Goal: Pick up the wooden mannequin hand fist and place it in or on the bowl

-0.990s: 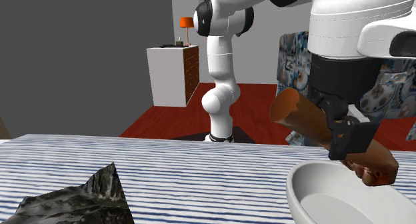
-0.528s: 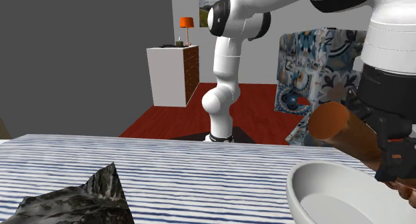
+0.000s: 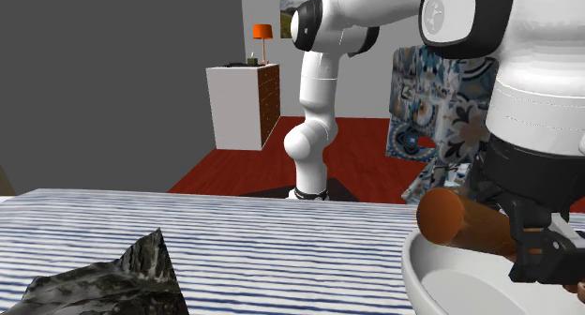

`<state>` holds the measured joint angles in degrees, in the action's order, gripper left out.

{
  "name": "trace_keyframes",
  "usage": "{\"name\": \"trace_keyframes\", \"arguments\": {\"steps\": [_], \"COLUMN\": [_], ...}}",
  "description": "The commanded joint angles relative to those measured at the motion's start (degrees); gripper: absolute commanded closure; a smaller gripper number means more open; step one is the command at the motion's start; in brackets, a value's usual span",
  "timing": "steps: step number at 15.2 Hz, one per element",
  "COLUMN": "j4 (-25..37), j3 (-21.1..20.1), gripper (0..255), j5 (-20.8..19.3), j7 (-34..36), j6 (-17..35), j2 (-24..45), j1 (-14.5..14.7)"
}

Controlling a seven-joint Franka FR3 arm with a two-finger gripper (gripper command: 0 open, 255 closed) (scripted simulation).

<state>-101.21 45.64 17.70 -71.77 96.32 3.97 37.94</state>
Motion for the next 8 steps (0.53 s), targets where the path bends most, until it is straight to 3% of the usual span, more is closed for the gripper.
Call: {"name": "trace_keyframes", "arguments": {"steps": [1,8], "j4": [-1.13,-2.50], "j3": [-0.36,-0.44], "gripper": [255,255], "j5": [0.95,1.19], "j7": [-0.64,-1.12], "j6": [1.39,2.85], "j2": [0.90,1.13], "j1": [0.22,0.20]}}
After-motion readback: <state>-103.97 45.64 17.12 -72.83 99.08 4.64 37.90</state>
